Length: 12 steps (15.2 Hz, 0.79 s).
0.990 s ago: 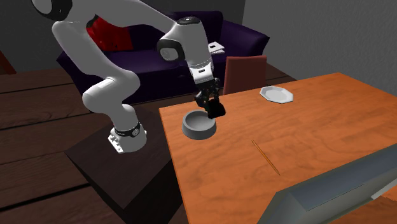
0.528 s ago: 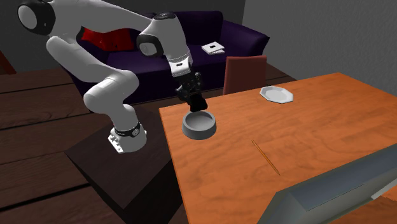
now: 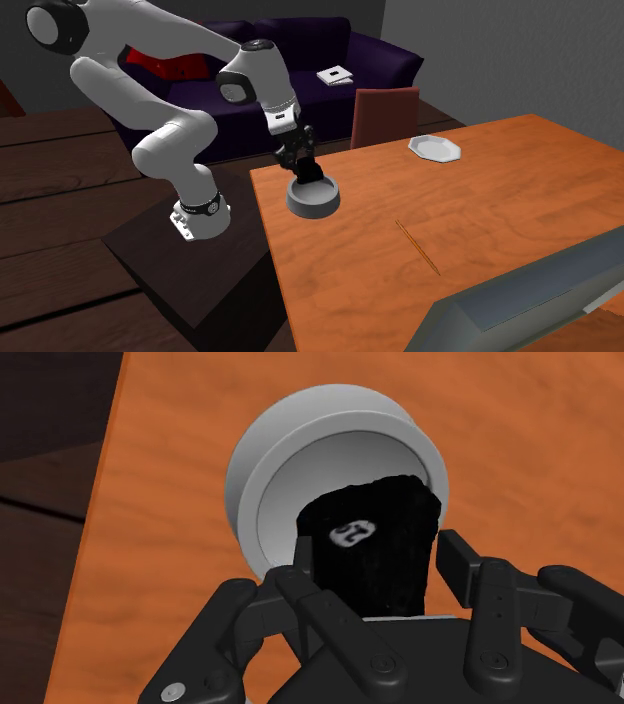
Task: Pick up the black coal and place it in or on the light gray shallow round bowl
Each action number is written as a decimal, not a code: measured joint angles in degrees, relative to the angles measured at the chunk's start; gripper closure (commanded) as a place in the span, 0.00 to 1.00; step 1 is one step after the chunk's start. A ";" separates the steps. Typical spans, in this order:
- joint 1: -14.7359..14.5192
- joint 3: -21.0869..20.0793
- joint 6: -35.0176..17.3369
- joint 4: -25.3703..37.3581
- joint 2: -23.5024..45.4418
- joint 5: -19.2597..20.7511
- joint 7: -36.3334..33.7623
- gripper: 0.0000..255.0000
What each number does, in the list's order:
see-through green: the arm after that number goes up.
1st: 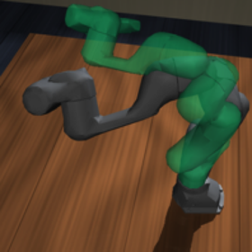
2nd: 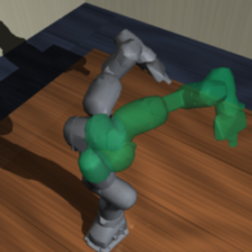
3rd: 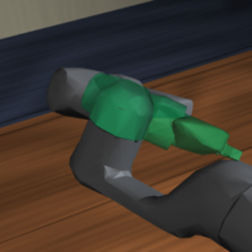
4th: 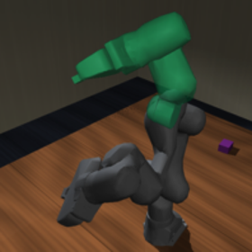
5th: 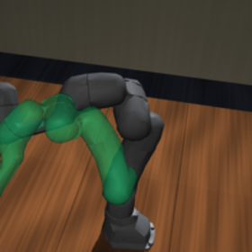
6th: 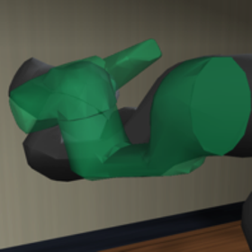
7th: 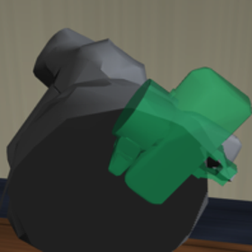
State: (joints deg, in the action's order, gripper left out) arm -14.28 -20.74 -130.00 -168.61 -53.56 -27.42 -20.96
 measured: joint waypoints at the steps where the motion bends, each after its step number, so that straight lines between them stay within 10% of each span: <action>1: -0.18 -0.07 -0.86 -0.51 0.09 -0.30 0.16 1.00; 12: -1.88 -1.77 -9.09 -4.40 5.11 -3.34 1.36 1.00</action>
State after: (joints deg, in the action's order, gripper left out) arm -16.16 -22.51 -139.09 -173.01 -48.46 -30.76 -19.60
